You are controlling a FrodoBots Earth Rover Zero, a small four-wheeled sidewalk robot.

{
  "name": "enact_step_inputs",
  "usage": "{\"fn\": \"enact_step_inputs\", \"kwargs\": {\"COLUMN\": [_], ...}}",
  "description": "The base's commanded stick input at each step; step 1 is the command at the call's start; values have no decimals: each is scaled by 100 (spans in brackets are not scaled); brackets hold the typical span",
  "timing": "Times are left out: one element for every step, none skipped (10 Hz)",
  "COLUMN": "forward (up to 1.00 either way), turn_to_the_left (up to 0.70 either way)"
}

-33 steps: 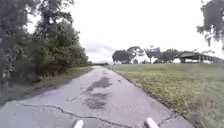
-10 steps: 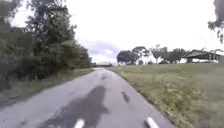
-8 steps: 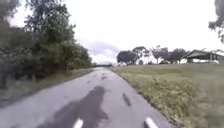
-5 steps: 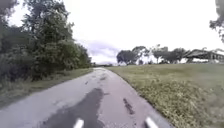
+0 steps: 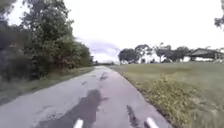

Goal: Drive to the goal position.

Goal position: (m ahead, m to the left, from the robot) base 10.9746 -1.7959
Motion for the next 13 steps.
{"fn": "enact_step_inputs", "kwargs": {"forward": [85,85,85,85,85,85,85,85,85,85,85,85,85], "turn_to_the_left": [15,0,0,0,0,0,0,0,0,0,0,0,-25]}}
